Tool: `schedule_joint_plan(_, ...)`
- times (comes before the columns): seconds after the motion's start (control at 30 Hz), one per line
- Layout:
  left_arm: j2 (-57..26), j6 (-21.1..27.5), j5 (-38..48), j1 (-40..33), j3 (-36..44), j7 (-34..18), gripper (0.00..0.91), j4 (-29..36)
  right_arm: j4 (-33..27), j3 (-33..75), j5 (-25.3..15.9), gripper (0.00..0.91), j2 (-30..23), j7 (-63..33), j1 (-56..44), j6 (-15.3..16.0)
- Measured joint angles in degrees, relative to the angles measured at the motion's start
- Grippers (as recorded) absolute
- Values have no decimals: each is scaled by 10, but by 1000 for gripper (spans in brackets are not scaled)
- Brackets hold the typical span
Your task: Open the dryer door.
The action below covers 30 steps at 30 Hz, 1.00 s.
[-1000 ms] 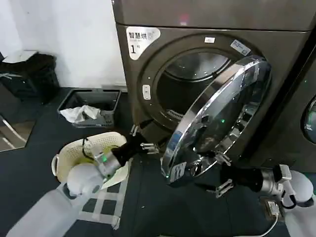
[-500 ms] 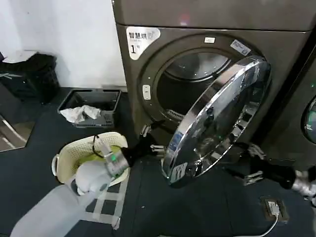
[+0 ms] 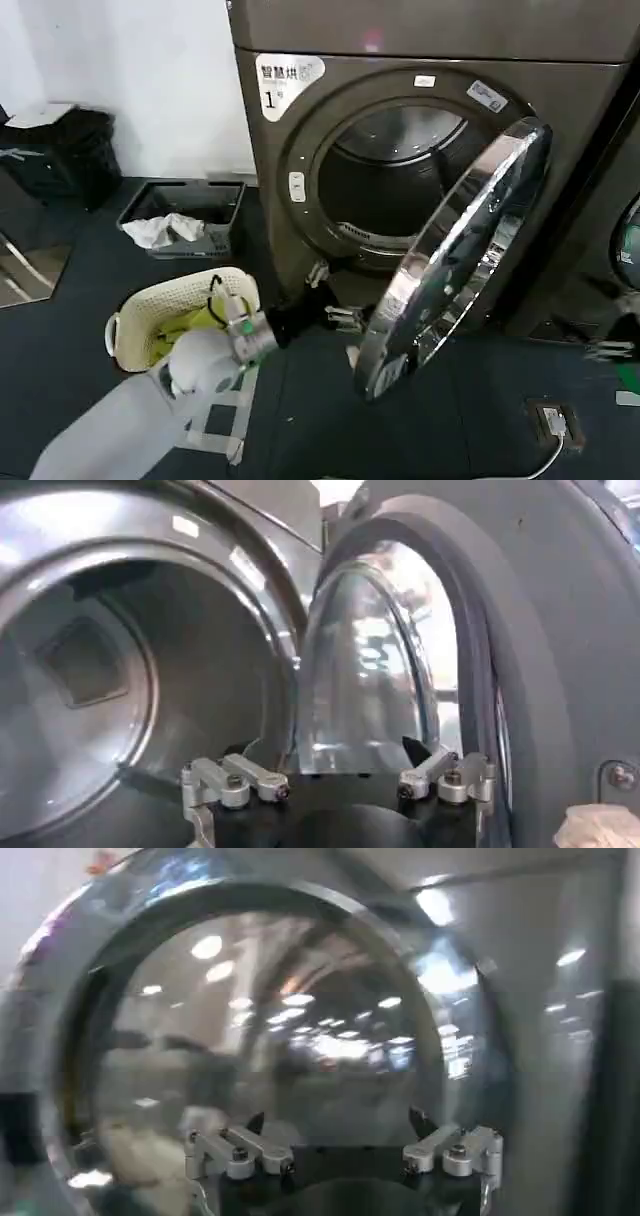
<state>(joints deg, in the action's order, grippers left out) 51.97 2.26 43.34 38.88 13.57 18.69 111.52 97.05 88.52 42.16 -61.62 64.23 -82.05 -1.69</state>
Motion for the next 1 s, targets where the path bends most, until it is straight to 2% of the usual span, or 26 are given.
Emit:
schedule_joint_plan(0.33, 4, -6, 9, -24, 49, 0, 907, 5, 23, 83, 13, 907, -29, -186, -18, -32)
schedule_joint_plan(0.73, 22, -10, 17, -63, 115, -6, 907, -1, 29, 132, 54, 907, -31, -412, -42, -8)
schedule_joint_plan(1.0, 41, -26, 28, -111, 175, -4, 907, -25, 33, 193, 52, 907, -7, -517, -61, 9)
